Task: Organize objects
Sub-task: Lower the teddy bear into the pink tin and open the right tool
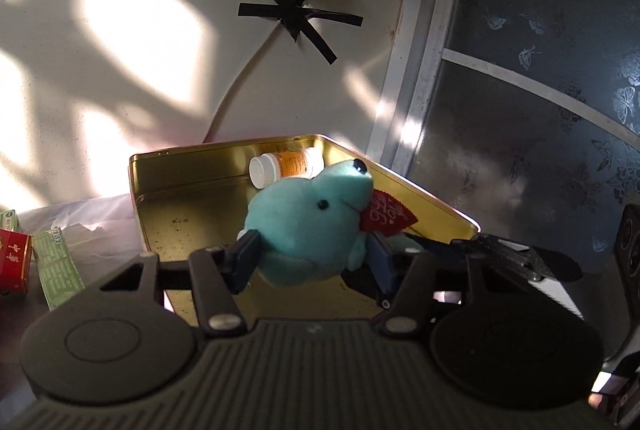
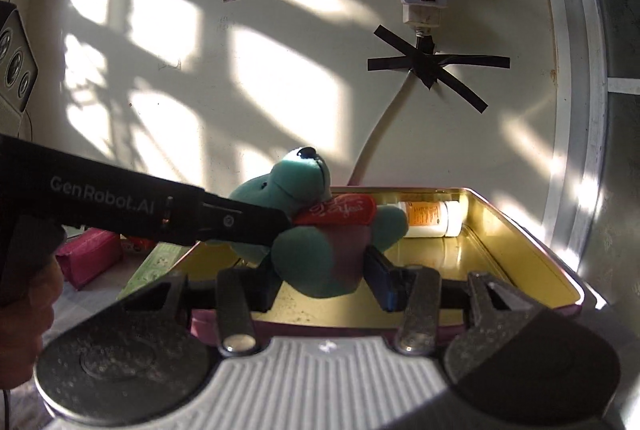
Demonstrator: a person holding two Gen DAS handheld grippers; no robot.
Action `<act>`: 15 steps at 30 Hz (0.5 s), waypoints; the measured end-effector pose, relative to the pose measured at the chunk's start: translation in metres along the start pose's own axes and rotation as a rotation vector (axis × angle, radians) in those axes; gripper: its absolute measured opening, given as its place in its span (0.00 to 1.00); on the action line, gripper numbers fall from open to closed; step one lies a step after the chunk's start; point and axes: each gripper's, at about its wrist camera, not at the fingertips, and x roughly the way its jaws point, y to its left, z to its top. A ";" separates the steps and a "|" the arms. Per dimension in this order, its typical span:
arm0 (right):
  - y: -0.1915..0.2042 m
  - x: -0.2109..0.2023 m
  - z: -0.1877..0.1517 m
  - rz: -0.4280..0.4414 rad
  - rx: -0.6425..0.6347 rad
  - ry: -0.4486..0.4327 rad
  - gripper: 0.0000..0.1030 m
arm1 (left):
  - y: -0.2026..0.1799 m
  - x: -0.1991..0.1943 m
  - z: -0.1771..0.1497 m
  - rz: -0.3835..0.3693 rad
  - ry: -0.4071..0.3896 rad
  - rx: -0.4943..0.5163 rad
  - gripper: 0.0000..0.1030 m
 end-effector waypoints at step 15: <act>0.005 -0.043 -0.022 -0.073 0.118 -0.053 0.49 | 0.004 -0.048 -0.026 0.203 0.016 -0.048 0.65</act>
